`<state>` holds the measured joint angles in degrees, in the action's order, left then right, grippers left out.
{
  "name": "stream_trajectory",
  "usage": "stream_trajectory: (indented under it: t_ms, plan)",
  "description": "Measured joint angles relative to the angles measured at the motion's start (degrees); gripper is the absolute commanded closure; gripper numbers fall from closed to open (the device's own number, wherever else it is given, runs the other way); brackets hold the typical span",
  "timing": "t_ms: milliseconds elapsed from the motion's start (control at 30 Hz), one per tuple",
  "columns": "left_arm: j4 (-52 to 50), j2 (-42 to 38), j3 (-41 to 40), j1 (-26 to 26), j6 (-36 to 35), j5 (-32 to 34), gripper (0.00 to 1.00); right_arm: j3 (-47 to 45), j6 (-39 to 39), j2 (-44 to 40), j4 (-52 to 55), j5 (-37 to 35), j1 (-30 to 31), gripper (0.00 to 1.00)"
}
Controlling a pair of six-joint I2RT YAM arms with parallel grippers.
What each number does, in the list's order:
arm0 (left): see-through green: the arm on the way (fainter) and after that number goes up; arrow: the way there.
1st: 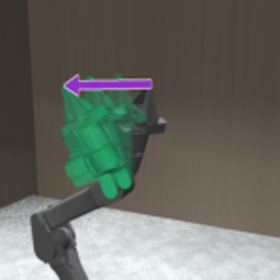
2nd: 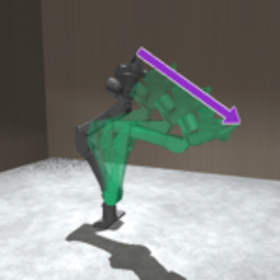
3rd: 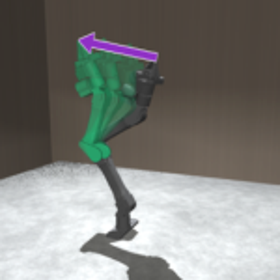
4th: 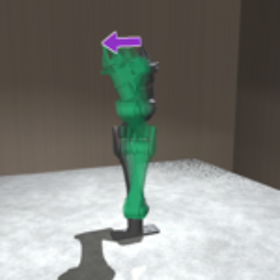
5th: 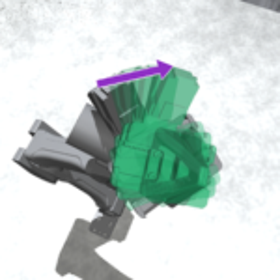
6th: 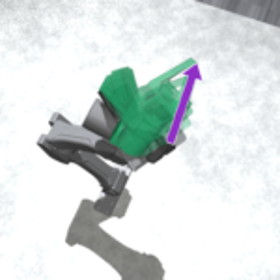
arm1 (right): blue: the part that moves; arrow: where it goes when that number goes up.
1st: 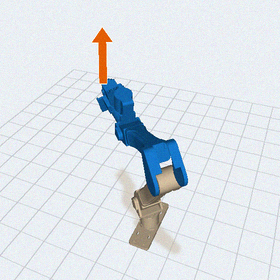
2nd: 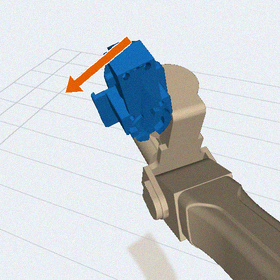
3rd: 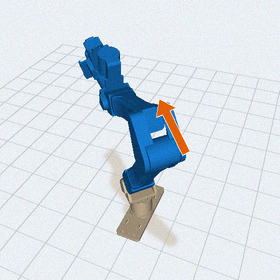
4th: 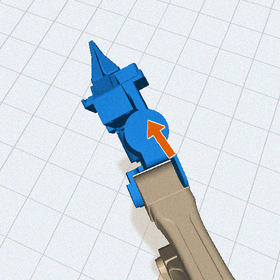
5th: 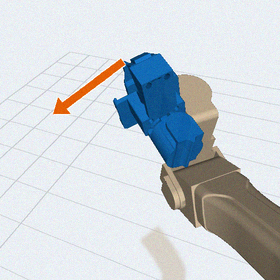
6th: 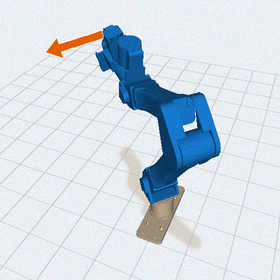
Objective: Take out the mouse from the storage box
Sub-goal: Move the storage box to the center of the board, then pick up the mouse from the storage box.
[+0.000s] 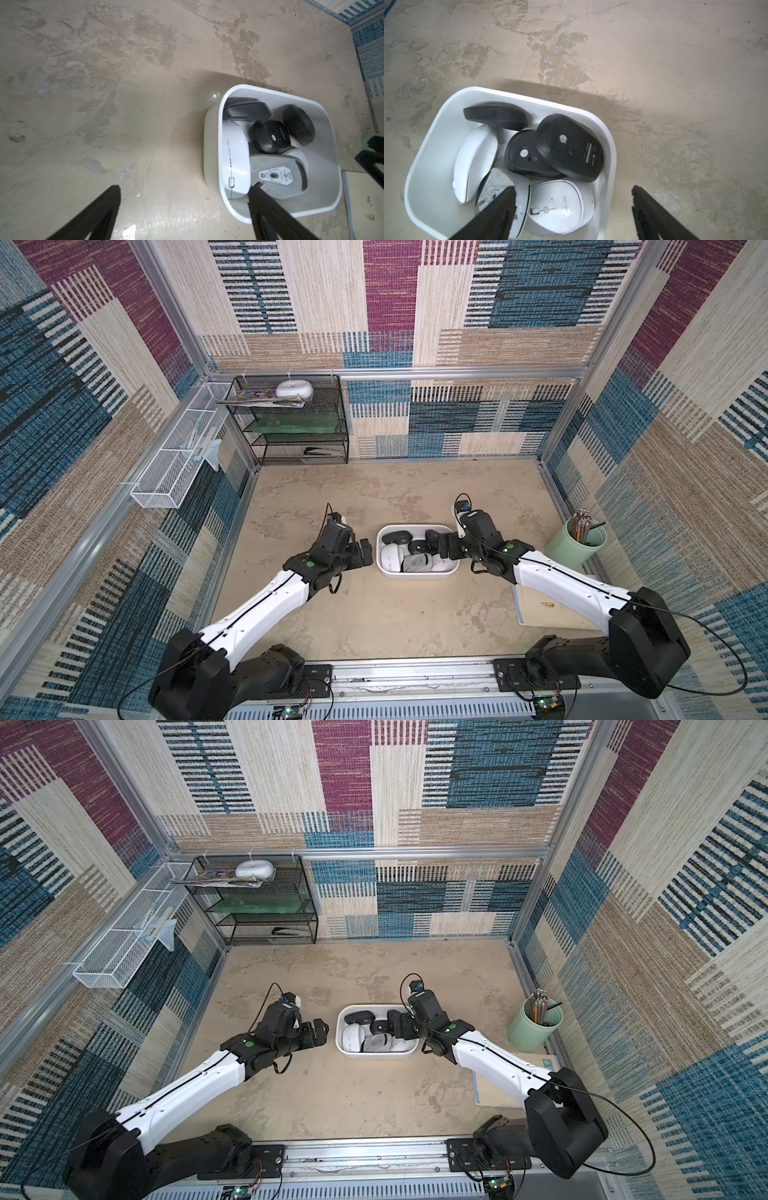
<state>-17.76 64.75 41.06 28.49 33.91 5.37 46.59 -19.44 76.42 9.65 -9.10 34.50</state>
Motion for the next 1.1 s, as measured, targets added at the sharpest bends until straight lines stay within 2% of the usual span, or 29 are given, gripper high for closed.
stream_trajectory:
  t_ms: [233,833,1100]
  plan:
    - [0.42,-7.56,-4.57,-0.22,-5.31,4.13,0.01,4.59,3.50,4.98,2.38,1.42,2.43,0.14]
    - [4.15,-10.32,-8.44,-0.33,-8.41,6.78,0.01,12.09,6.16,18.23,7.28,-4.96,4.48,0.23]
    - [4.48,-10.19,-8.50,-0.39,-8.39,6.78,0.01,14.23,7.02,22.51,7.61,-8.00,4.57,0.34]
